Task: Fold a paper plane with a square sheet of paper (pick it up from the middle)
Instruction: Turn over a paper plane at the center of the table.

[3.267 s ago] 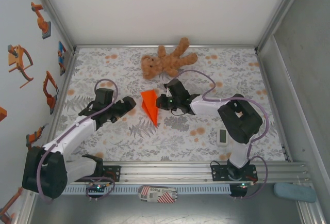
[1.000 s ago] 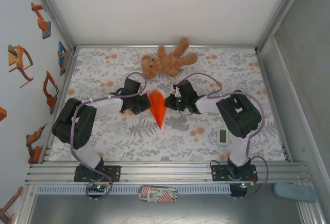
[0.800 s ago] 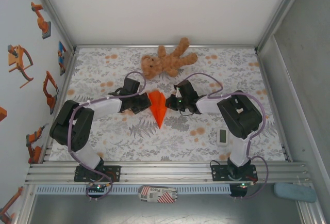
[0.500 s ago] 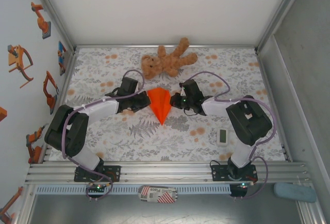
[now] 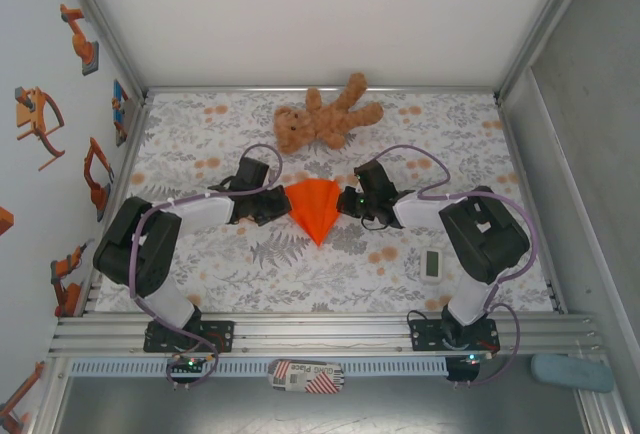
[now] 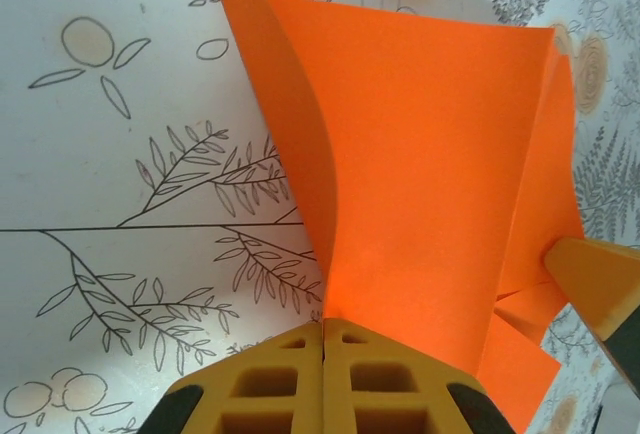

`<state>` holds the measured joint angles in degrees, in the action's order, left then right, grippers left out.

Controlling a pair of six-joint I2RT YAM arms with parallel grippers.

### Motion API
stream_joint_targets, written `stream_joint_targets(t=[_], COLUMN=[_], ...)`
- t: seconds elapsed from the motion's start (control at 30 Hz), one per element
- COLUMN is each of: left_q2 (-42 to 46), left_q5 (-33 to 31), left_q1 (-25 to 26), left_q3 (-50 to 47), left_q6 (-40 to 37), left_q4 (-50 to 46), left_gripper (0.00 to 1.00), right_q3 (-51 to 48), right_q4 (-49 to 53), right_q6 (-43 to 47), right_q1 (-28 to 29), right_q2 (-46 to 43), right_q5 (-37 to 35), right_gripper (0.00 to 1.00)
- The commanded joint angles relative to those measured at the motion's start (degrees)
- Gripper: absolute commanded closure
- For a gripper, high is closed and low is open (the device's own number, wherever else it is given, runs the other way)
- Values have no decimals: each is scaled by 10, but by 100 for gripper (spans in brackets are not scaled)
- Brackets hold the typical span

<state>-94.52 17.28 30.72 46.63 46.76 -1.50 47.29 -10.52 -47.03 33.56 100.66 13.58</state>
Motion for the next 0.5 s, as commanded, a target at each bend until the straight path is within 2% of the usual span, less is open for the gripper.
stream_joint_targets(t=[0.0,0.17,0.23,0.33,0.47], left_q2=[-16,-27,-28,-30,-30], left_q5=[11,16,18,21,25], left_q1=[-1,-1,-2,-1,-1], left_q3=[-5,-2,-1,3,5], left_q6=[-9,-7,-8,-11,-12], left_q4=[13,19,18,18,19], left_gripper=[96,96,96,96,96], right_q3=[1,12,15,19,11], right_q4=[5,14,18,40,62], right_q6=[7,8,10,22,37], right_q1=[-3,-3,-3,-3,-2], right_q2=[13,21,15,-13,-60], right_q5=[-7,9,15,15,16], right_gripper=[100,100,96,85,62])
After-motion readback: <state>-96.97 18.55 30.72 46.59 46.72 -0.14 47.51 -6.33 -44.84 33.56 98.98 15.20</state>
